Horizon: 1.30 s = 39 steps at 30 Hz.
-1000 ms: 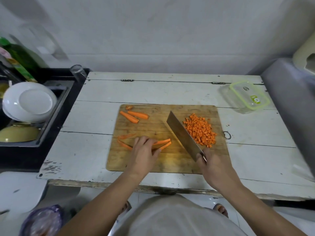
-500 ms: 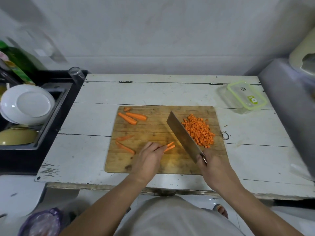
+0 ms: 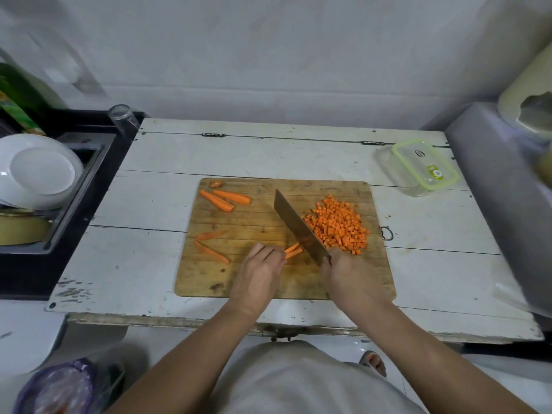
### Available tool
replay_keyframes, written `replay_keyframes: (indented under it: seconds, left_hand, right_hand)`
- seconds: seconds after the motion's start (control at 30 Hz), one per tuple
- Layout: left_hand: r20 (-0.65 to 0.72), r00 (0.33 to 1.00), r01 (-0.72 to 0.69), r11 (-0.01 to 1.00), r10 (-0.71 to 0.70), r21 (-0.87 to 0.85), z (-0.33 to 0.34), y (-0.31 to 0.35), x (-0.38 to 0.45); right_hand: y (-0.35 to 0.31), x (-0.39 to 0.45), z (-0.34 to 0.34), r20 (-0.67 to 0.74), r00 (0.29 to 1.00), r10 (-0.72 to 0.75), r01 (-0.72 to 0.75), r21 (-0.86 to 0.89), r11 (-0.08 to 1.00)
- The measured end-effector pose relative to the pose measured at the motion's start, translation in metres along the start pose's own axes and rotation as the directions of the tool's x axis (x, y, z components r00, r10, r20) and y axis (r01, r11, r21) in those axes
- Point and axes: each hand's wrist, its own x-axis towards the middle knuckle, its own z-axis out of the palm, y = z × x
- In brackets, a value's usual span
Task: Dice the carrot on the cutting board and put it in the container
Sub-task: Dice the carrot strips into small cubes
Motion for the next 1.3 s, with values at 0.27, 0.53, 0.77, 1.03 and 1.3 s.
replay_keyframes:
  seconds: [0.27,0.53,0.77,1.03,1.3]
  left_hand:
    - [-0.034,0.999,0.040,0.997,-0.042,-0.067,0.001,-0.001,0.000]
    - [-0.019,0.999,0.025,0.998,-0.026,-0.066,-0.002,-0.001,-0.001]
    - [-0.049,0.999,0.009,0.998,-0.012,-0.065,-0.005,-0.001,-0.004]
    - [-0.034,0.999,0.037,0.997,-0.040,-0.065,-0.004,-0.001,-0.005]
    - [-0.060,0.996,0.065,0.996,-0.068,-0.063,-0.001,0.005,-0.004]
  right_hand:
    - [0.017,-0.032,-0.004,0.006,1.000,-0.015,0.015,-0.005,1.000]
    - [-0.004,0.007,0.000,-0.010,1.000,0.013,-0.013,-0.002,1.000]
    - [0.010,-0.021,-0.002,-0.046,0.998,-0.042,0.043,0.016,0.999]
    - [-0.017,0.005,0.012,-0.016,1.000,-0.024,0.025,0.025,0.999]
    - [0.021,-0.007,0.000,-0.033,0.999,0.001,0.002,0.071,0.997]
